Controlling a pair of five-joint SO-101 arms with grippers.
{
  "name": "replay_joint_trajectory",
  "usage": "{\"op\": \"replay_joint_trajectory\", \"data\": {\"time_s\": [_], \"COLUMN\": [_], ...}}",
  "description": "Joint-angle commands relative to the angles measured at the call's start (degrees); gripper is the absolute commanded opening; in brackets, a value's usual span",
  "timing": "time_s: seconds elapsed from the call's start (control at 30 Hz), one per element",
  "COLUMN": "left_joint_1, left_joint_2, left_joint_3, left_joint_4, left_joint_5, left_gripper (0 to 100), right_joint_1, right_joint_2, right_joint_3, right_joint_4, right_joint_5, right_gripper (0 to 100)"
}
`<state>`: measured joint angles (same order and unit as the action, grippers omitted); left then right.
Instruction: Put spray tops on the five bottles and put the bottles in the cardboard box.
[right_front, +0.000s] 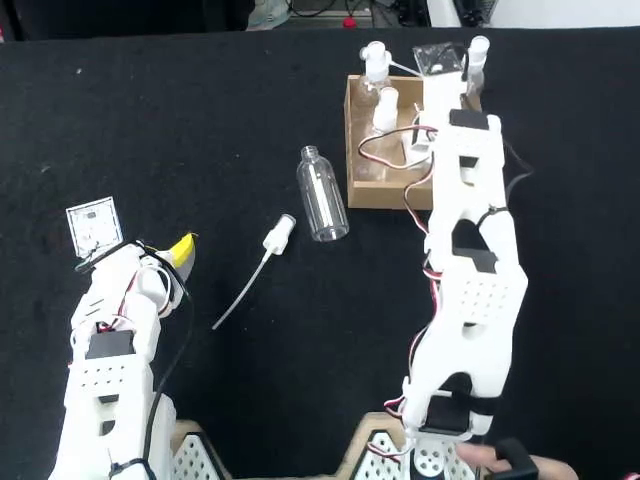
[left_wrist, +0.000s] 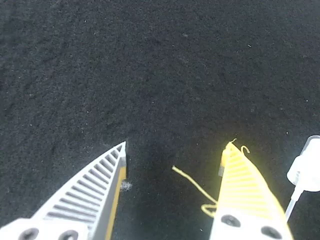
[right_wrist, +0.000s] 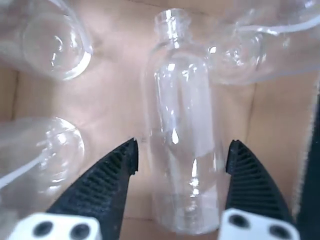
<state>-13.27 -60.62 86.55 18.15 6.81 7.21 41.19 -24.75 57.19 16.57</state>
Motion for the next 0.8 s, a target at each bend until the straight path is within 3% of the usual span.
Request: {"op": "replay_joint_trajectory", "data": {"time_s": [0.0,0.17,0.47,0.77], "left_joint_1": [0.8,0.8,0.8,0.8], "left_joint_2": [-0.7,-0.7,-0.7,-0.7], "left_joint_3": [-0.5,-0.5,-0.5,-0.5], "left_joint_4": [-1.4,-1.4,-1.4,-1.4], "left_joint_5": [0.0,0.0,0.0,0.0], "left_gripper": [29,29,29,29], "right_joint_1": [-0.7,-0.3,1.8,4.5], "right_joint_2": [-0.3,-0.2,-0.7,-7.1], "right_joint_3": [-2.2,-2.2,-2.8,-6.8], "right_joint_4": [-2.5,-2.5,-2.3,3.8], "right_joint_5": [-0.1,-0.2,-0.4,-0.5], "right_gripper": [26.1,25.3,5.4,5.0]}}
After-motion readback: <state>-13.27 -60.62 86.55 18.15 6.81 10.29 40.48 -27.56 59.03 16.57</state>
